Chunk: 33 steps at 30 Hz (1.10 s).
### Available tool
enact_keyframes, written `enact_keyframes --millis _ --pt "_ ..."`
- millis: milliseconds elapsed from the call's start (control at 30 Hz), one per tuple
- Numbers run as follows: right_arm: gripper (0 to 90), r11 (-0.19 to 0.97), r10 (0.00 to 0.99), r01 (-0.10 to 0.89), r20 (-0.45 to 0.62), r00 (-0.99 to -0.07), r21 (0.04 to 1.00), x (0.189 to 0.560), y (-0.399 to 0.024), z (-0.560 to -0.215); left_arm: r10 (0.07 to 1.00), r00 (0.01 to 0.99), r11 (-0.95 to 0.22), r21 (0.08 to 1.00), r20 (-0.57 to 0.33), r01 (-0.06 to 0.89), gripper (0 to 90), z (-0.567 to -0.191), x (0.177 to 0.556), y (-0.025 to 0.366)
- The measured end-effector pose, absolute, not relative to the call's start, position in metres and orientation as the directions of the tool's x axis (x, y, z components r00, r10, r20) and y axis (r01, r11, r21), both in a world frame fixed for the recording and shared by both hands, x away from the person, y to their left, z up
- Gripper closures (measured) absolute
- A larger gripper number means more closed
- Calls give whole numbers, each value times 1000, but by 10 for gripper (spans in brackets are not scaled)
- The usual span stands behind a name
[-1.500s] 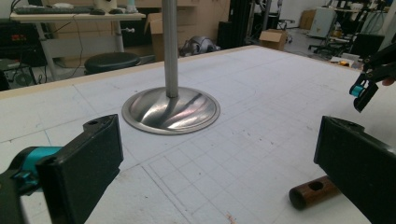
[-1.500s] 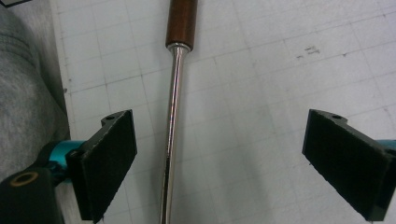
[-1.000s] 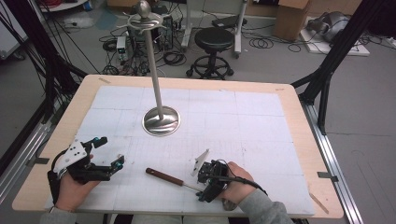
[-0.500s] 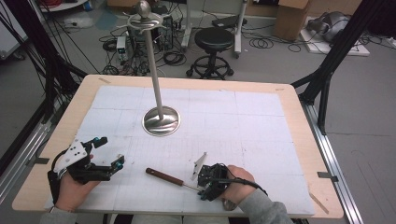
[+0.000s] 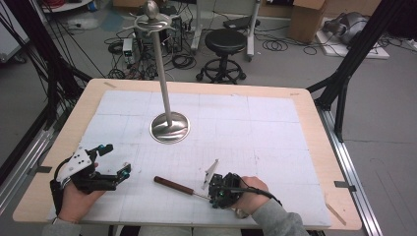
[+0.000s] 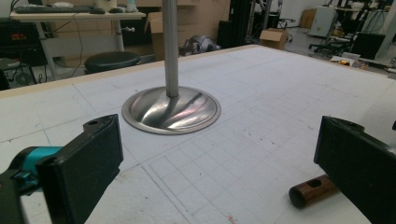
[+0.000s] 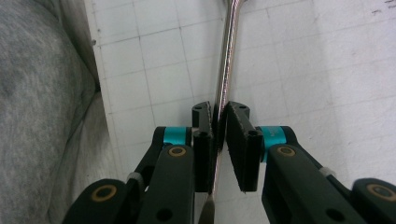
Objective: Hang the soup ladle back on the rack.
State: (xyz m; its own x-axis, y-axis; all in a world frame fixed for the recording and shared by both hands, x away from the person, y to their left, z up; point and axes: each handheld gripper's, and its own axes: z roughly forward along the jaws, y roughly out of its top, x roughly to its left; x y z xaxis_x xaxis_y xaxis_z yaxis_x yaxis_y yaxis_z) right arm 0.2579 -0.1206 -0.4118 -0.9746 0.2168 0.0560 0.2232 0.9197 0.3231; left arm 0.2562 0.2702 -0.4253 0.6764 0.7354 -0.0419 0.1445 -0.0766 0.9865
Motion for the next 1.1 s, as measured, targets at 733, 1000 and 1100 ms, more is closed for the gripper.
enact_keyframes --millis 733,1000,1100 --pt "846 853 267 236 -1 -964 466 267 -144 -396 748 662 -57 989 -50 140 18 -425 257 274" --pt "847 795 271 210 -24 -962 569 267 -154 -384 747 663 -62 988 -50 144 18 -425 257 274" --pt "847 771 276 202 -31 -961 605 268 -159 -381 748 662 -62 988 -49 143 18 -425 257 274"
